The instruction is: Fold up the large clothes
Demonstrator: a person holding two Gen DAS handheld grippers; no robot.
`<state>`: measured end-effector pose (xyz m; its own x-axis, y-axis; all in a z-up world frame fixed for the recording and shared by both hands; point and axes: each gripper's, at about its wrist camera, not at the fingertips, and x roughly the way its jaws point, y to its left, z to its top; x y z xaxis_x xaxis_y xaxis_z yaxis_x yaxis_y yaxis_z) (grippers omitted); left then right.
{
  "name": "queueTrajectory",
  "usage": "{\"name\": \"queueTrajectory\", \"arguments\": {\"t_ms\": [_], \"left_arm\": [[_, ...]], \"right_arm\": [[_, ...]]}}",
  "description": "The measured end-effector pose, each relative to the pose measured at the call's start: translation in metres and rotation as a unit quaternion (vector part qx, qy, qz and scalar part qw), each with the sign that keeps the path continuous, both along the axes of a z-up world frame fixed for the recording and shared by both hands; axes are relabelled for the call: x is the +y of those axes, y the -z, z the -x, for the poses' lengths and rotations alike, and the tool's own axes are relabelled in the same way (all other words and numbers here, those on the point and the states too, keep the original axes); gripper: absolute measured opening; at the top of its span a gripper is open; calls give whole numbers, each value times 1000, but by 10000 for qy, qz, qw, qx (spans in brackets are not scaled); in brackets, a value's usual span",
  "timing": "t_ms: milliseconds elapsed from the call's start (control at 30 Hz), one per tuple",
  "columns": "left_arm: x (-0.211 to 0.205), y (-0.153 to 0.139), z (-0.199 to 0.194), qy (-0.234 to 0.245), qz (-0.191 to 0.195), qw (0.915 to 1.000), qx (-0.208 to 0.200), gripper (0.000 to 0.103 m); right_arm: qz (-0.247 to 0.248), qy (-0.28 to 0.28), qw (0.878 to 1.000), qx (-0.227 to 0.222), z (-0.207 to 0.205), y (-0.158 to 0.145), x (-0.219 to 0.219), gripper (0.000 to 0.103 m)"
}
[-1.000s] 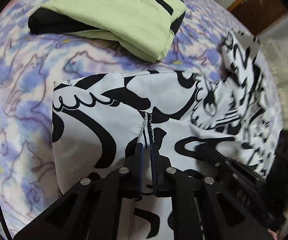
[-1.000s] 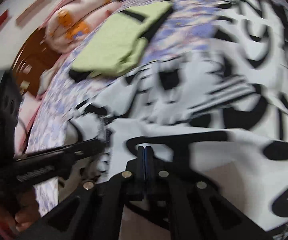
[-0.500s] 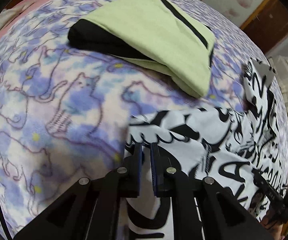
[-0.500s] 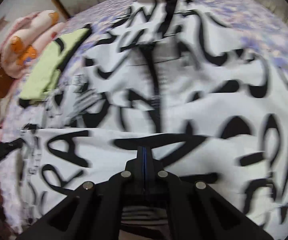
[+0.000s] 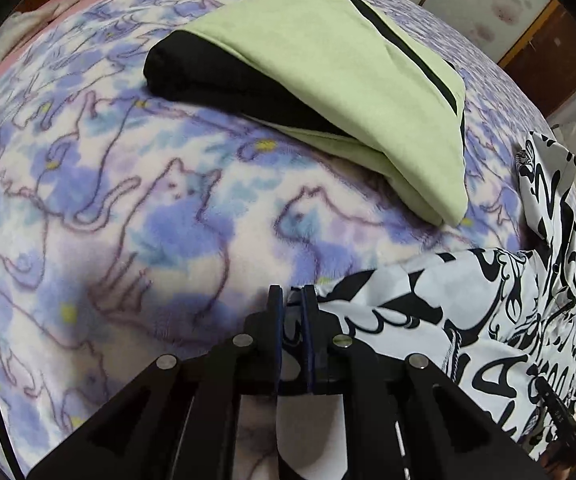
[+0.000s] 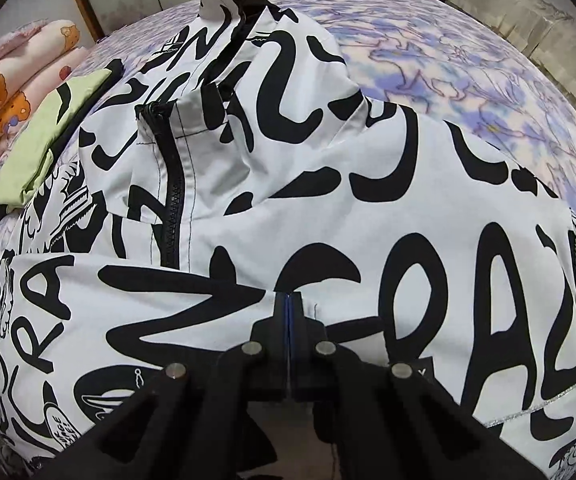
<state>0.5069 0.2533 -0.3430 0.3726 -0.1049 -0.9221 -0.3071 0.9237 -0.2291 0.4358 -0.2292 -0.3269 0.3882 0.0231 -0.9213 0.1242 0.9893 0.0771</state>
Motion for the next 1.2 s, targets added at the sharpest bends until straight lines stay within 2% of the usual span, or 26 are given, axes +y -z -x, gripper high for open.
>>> {"name": "queueTrajectory", "arguments": {"t_ms": [233,433,533,667,733,867,967,1033,1100,1200], "left_arm": [[-10,-22,-1,145,-123,9998,-54,7],[-38,-53,22,771,-184,9968,-136,8],[-58,-63,40,1105,-60,9938,-128,10],[-88,-66,64,1519,277,9880,-42,10],[-103,-61,77,1753,354,9839,57,10],[-123,-43,88,2029,258,9784,295,10],[-125,-27,92,1995,251,9783,493,10],[-122,-21,94,1958,303,9791,454,10],[-120,-19,96,1913,342,9801,396,10],[-120,-17,97,1839,293,9818,373,10]], "right_arm": [[-65,221,9997,69,3,-12,8,0],[-526,560,9968,-236,38,-50,10,0],[-1010,465,9932,-349,59,-58,22,0],[-1364,52,9906,-134,70,-44,59,0],[-1388,-127,9900,-192,72,-40,81,0],[-1871,-464,9806,-364,66,-33,122,0],[-1614,-742,9838,-242,55,-21,146,0],[-1330,-684,9887,-106,49,-11,145,0],[-1305,-406,9905,-159,47,-8,128,0],[-770,302,9962,-274,51,-7,88,0]]}}
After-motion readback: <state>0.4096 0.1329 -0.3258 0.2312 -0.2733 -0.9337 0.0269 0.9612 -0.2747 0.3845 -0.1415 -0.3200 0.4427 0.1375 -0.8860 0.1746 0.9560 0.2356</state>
